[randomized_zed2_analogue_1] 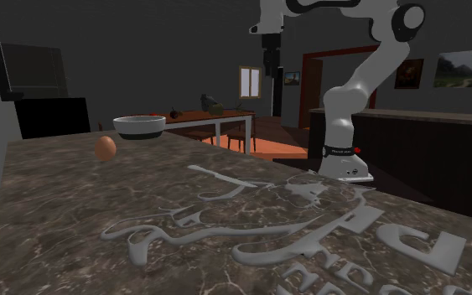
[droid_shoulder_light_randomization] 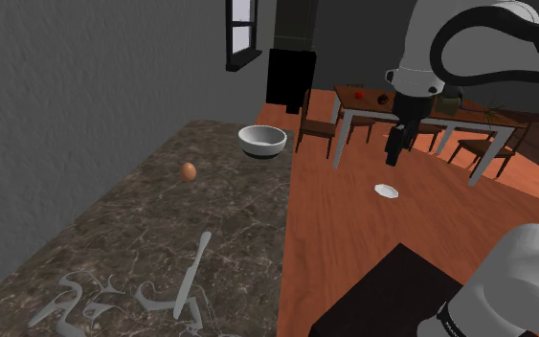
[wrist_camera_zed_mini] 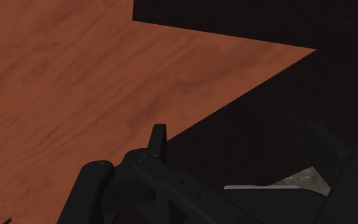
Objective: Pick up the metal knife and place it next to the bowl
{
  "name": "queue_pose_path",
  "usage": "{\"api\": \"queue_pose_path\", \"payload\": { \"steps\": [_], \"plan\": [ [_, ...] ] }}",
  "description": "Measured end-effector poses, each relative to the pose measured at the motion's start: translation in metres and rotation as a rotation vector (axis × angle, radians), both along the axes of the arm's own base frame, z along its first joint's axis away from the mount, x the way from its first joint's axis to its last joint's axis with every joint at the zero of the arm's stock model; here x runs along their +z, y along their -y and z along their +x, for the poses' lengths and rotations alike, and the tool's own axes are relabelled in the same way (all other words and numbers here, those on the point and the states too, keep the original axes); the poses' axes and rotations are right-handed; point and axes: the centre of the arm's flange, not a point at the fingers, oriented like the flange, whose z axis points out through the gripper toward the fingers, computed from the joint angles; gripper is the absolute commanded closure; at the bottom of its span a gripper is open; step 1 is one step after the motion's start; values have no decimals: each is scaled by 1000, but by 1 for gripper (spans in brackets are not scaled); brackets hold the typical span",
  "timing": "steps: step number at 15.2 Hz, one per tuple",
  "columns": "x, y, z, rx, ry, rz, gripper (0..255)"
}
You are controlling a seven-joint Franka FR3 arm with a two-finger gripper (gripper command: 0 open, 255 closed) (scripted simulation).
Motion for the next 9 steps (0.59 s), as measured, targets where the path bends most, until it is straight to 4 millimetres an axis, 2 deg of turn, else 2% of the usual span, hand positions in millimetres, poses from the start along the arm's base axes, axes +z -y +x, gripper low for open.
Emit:
{"api": "queue_pose_path", "payload": {
  "steps": [2, 9],
  "plan": [
    [-2, -5, 0, -9, 1, 1, 0],
    [-35, -80, -2, -138, 11, 21, 0]
  ]
}}
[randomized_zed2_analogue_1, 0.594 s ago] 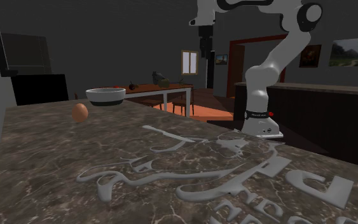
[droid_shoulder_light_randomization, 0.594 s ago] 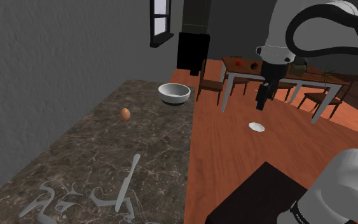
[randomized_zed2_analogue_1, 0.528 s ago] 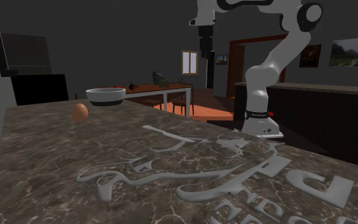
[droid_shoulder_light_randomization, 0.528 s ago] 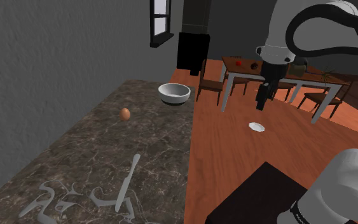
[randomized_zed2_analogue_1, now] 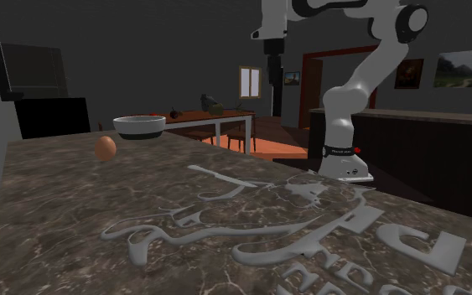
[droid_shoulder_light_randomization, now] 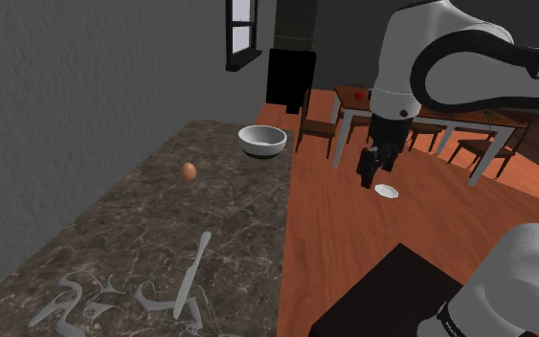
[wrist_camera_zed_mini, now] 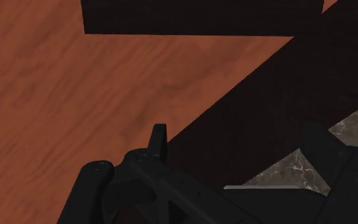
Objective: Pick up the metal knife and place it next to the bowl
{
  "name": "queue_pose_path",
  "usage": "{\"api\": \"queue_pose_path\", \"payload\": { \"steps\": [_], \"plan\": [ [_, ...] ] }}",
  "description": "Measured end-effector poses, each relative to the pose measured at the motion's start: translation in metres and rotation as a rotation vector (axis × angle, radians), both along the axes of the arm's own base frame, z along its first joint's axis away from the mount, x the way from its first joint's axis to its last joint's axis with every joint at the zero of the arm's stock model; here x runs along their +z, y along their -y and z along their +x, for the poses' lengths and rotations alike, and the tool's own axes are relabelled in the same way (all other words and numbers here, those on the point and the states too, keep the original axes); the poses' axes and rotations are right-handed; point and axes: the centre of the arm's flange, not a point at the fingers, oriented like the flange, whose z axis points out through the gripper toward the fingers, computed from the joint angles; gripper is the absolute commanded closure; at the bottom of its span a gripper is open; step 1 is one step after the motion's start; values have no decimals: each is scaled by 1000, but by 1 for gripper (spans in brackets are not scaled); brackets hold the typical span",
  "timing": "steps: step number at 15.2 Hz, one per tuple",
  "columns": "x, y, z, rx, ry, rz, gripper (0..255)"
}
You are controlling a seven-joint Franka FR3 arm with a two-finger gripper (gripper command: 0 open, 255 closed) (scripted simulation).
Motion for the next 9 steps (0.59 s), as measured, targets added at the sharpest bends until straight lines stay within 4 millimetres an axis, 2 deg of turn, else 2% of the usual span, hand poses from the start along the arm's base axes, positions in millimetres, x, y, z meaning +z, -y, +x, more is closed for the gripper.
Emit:
{"api": "queue_pose_path", "payload": {
  "steps": [3, 6, 9],
  "plan": [
    [-16, -32, -2, -61, 5, 8, 0],
    [-35, -67, 6, -122, 10, 17, 0],
    [-45, -103, 14, -183, 15, 27, 0]
  ]
}}
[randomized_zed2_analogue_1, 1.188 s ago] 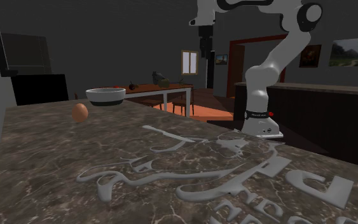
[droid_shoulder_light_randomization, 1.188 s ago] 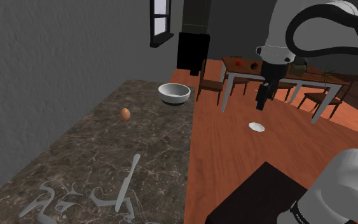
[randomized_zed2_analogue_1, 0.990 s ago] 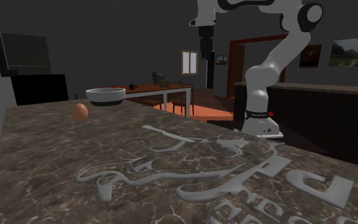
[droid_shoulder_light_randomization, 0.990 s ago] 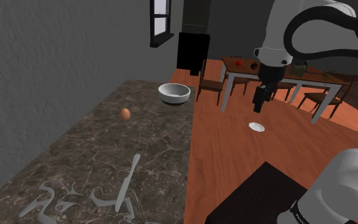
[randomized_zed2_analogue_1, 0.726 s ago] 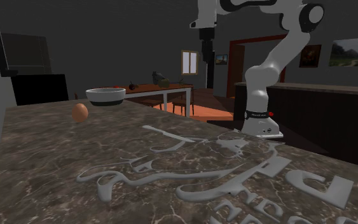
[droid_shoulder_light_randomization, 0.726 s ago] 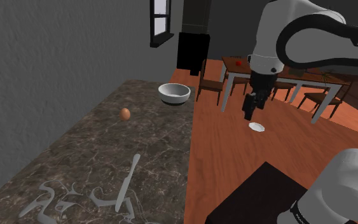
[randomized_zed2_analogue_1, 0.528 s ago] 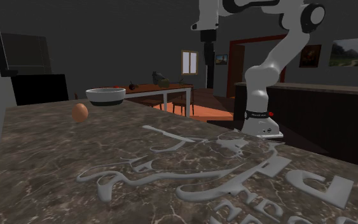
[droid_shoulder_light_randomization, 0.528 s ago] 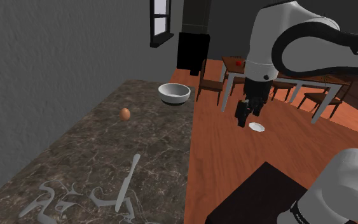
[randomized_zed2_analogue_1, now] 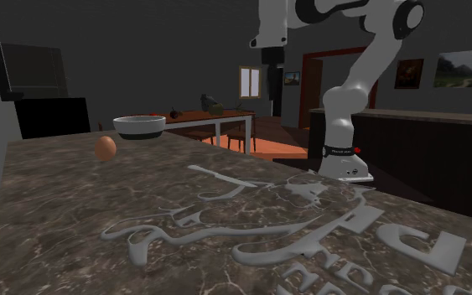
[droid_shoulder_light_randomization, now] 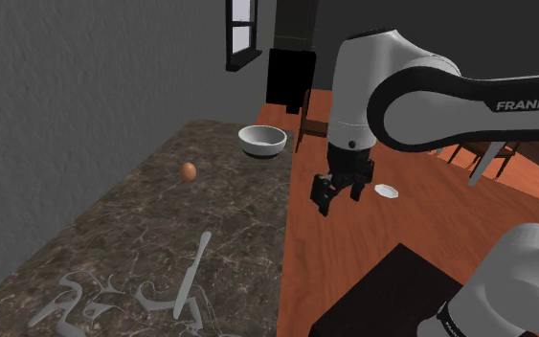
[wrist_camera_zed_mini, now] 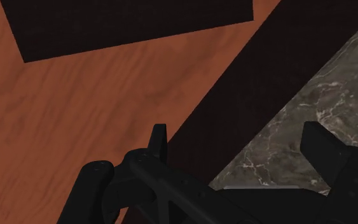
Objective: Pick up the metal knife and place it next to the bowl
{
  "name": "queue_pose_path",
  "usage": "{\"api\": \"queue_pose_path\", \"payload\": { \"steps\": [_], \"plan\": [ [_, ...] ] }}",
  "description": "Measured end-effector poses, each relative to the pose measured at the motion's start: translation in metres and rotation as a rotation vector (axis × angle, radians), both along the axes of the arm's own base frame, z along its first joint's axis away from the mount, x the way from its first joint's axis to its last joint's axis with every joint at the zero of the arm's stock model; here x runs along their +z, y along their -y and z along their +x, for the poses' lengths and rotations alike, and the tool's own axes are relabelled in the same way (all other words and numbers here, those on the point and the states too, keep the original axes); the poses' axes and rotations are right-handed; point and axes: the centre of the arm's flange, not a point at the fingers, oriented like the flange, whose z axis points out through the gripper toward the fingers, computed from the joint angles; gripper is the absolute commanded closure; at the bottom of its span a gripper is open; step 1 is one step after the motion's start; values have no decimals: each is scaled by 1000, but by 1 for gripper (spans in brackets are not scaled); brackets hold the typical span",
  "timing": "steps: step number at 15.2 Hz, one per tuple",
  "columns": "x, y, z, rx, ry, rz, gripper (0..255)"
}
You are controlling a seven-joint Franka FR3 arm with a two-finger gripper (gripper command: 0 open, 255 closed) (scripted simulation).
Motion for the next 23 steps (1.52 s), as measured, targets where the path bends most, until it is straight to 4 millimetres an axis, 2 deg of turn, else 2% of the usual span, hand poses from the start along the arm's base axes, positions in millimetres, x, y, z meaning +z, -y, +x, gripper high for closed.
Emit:
{"api": "queue_pose_path", "payload": {
  "steps": [2, 6, 13, 19, 23],
  "plan": [
    [-10, -17, 6, -41, 4, 5, 0],
    [-30, -70, 21, -121, 10, 18, 0],
    [-66, -141, 51, -261, 22, 38, 0],
    [-89, -204, 92, -384, 31, 60, 0],
    [-105, -239, 118, -466, 37, 73, 0]
  ]
}}
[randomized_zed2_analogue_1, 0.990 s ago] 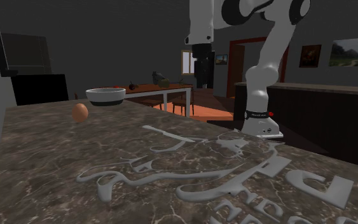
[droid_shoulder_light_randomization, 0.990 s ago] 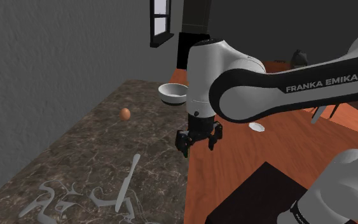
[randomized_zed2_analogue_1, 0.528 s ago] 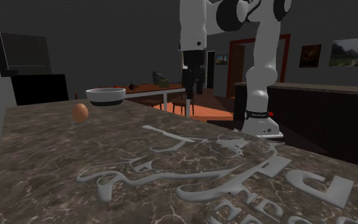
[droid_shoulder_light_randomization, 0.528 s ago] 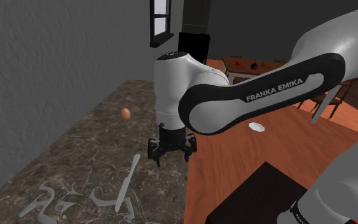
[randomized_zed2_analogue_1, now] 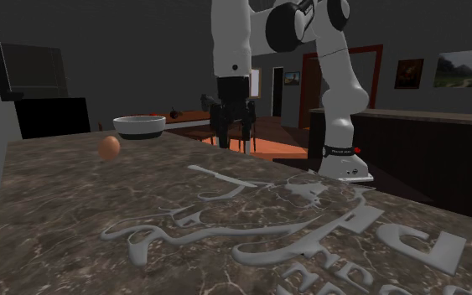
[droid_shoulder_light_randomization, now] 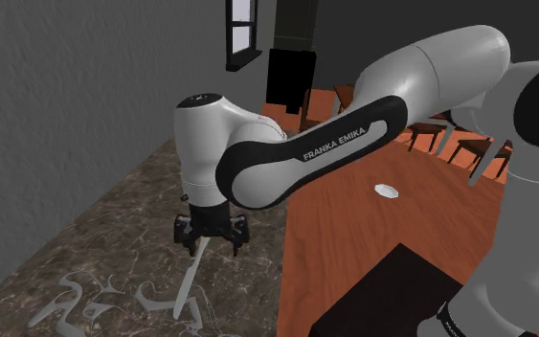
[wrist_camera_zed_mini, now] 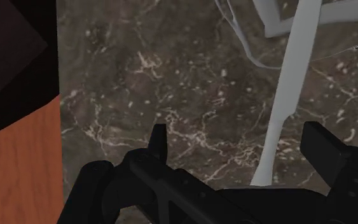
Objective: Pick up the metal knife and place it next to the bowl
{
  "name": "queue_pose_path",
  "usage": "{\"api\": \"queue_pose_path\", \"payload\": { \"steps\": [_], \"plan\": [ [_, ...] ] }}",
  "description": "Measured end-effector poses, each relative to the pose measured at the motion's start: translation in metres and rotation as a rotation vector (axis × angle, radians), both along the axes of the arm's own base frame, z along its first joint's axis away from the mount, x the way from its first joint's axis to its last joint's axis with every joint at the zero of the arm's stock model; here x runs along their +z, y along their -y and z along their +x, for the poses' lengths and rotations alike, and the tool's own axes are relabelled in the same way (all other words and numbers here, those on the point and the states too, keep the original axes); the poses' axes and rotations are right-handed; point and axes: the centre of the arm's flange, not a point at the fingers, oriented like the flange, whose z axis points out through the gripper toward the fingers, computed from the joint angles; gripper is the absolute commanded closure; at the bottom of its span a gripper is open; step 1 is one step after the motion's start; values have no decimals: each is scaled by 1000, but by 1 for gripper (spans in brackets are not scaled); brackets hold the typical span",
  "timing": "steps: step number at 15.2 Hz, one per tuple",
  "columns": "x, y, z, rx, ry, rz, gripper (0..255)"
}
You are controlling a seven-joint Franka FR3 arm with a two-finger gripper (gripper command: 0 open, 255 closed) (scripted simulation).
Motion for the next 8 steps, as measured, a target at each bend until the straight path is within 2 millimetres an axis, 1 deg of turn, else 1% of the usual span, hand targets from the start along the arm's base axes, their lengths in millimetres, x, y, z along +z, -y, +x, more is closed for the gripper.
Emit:
{"api": "queue_pose_path", "payload": {
  "steps": [2, 3, 4, 8],
  "plan": [
    [-9, -20, 15, -41, 3, 7, 0],
    [-11, -29, 27, -62, 5, 9, 0],
    [-15, -35, 33, -78, 6, 11, 0],
    [-36, -40, 38, -94, 8, 11, 0]
  ]
}}
